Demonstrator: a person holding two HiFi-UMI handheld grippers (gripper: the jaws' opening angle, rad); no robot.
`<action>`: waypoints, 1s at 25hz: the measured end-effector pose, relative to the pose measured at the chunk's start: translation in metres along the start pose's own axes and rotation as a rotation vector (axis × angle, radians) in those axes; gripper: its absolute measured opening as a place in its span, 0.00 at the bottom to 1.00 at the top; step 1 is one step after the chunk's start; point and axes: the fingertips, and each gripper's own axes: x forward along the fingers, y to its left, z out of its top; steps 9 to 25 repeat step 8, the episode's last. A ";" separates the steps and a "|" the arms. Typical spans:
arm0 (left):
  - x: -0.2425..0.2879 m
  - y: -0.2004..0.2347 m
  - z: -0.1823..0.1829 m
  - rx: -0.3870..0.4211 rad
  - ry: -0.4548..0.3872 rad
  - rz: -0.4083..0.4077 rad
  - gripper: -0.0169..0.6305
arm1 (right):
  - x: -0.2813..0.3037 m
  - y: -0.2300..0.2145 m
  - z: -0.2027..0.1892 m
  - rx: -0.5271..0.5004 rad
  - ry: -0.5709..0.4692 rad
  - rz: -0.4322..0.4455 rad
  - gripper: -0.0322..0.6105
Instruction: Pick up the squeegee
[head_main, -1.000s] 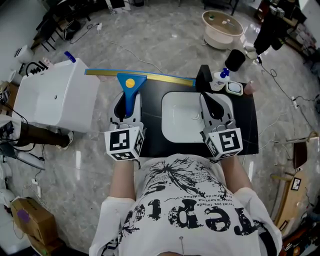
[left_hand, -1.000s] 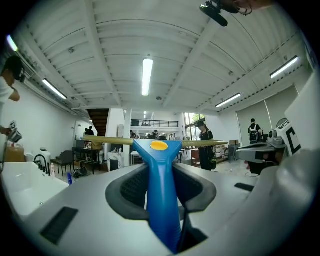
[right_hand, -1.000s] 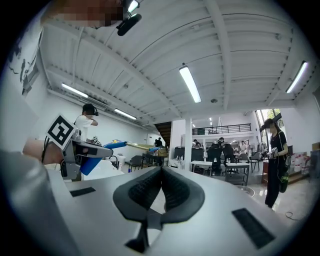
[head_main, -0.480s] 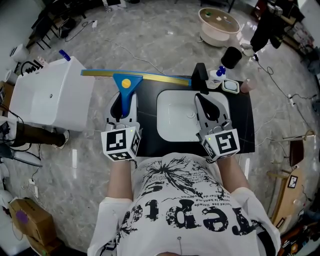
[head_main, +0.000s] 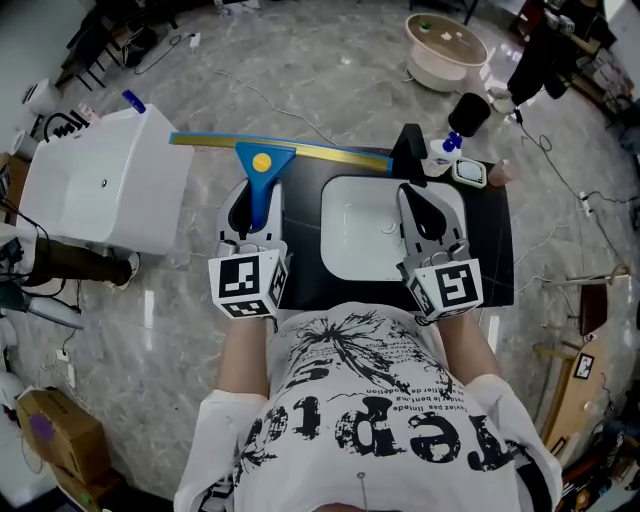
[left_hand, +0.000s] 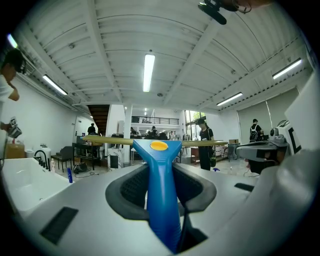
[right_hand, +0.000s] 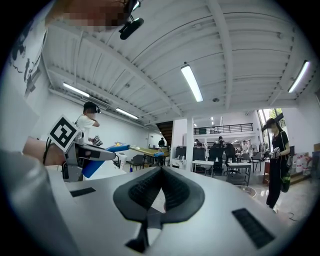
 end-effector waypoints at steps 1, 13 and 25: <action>0.000 0.001 0.000 0.000 0.001 0.000 0.24 | 0.001 0.001 0.001 0.001 -0.001 0.000 0.07; 0.001 0.006 -0.005 0.014 0.005 0.003 0.24 | 0.005 0.005 -0.004 0.013 0.006 -0.004 0.07; 0.001 0.006 -0.005 0.014 0.005 0.003 0.24 | 0.005 0.005 -0.004 0.013 0.006 -0.004 0.07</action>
